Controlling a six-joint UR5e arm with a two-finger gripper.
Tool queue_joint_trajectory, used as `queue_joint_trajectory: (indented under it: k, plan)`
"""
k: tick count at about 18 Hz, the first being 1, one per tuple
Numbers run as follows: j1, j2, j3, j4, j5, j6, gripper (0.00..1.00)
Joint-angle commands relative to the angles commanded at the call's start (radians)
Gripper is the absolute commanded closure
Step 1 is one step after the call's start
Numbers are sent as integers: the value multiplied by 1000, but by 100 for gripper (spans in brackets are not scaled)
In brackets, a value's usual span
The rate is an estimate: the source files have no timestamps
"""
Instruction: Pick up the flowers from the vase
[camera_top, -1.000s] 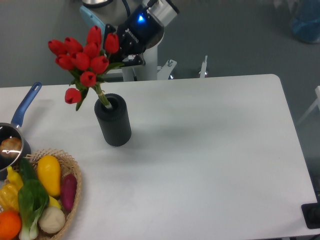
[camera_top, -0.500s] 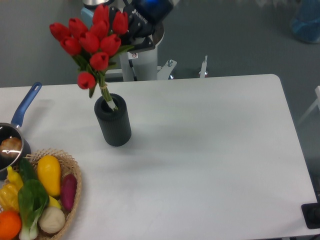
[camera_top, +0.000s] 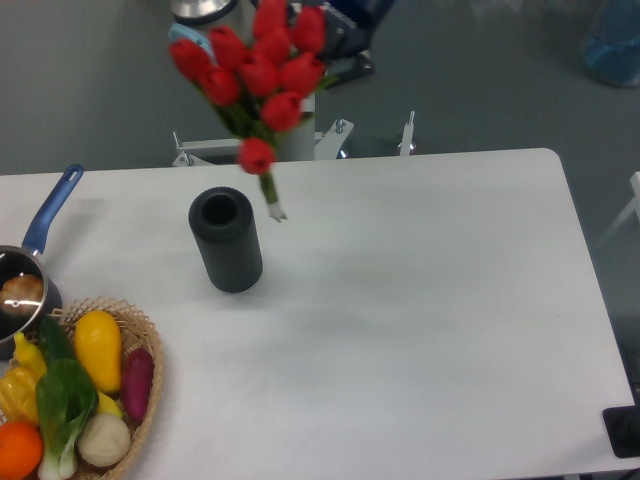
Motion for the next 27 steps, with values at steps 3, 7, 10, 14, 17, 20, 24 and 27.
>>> queue_joint_trajectory:
  k: [3, 7, 10, 14, 17, 20, 24, 27]
  plan:
    - [9, -43, 0, 66, 114, 24, 100]
    - [8, -133, 2, 210, 285, 92, 100]
    - [-6, -204, 32, 276, 397, 89, 100]
    - [-66, -268, 113, 281, 552, 101, 100]
    - [-141, -311, 173, 282, 702, 100, 100]
    - [-217, -360, 228, 284, 827, 98, 100]
    - [-282, -410, 267, 281, 940, 100, 100]
    - [-314, -430, 278, 281, 988, 95, 100]
